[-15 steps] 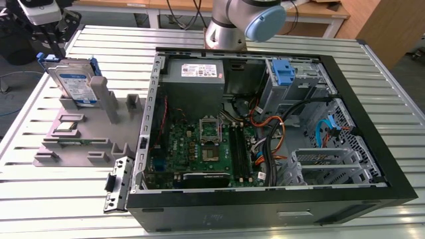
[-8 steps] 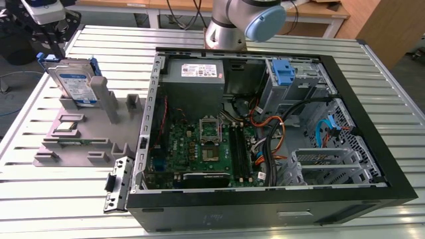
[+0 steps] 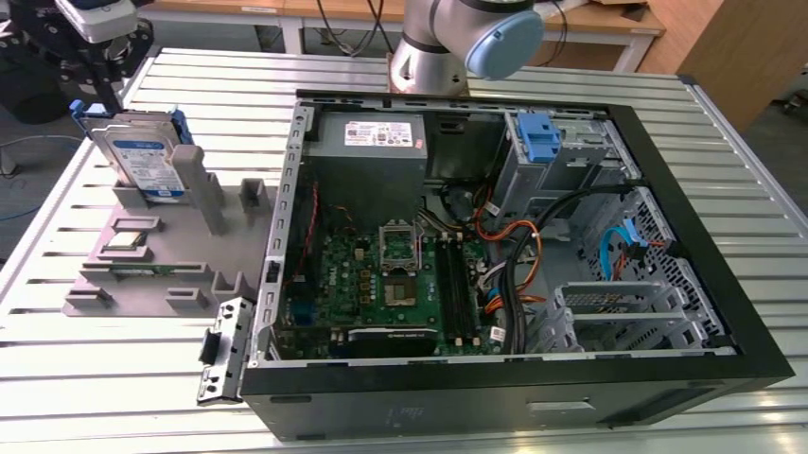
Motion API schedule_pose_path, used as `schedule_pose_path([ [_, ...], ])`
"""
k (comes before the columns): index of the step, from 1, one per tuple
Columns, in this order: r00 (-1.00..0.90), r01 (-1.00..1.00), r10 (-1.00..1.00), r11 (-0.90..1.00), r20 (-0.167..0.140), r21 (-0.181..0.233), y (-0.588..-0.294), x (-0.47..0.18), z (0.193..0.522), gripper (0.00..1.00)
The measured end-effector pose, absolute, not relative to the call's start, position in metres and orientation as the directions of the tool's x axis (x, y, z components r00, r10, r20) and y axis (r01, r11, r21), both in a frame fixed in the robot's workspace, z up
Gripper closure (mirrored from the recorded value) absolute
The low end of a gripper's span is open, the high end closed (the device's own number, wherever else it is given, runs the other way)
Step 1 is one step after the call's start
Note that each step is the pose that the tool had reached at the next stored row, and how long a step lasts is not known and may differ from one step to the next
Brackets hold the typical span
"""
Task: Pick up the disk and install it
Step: 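Pick up the disk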
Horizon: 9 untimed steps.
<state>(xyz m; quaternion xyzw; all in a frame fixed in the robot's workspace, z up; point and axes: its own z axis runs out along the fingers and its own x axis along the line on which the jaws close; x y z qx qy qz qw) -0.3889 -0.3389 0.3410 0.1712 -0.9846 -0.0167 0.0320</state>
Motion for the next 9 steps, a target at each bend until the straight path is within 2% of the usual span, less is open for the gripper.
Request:
schedule_pose_path([
  [9, -0.872, -0.484, -0.486, 0.874, 0.057, 0.044, -0.3389, -0.3889, 0.3408, 0.90],
])
